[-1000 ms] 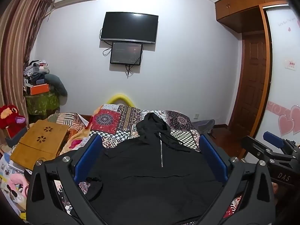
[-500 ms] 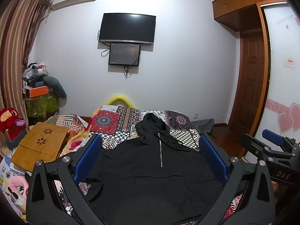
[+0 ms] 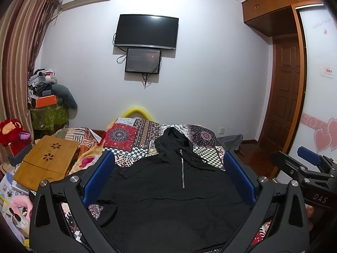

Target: Fold large clothes

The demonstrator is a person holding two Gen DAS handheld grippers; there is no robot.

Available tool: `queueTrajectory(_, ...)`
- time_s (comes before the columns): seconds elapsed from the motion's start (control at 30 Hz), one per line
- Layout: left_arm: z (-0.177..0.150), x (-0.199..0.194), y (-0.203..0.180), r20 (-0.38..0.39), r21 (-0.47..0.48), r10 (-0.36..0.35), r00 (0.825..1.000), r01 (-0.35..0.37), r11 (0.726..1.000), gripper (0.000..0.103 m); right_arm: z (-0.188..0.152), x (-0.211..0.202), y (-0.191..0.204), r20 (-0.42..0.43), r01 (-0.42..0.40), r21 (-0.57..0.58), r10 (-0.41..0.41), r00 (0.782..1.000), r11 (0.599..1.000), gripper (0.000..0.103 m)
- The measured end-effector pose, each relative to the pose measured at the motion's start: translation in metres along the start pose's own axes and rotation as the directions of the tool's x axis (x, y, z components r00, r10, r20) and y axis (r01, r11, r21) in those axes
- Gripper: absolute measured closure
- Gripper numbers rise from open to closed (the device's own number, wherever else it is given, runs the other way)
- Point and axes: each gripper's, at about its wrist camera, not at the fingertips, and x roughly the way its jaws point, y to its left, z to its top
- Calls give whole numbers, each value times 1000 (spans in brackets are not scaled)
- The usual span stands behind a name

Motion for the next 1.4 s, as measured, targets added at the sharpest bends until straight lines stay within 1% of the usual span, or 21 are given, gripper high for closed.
queueTrajectory(0.53, -2, 2, 0, -4, 2, -2, 1000, 2, 1000, 0, -1, 0, 0, -1, -1, 3, 1, 1000, 1000, 1)
queueTrajectory(0.83, -4, 0, -1, -6, 4, -5, 1000, 5, 1000, 0, 4, 0, 1, -9, -1, 1, 1, 1000, 1000, 0)
queueTrajectory(1.4, -3, 3, -1, -13, 4, -4, 1000, 4, 1000, 0, -3, 5, 1, -18, 1, 1, -1, 1000, 1000, 1)
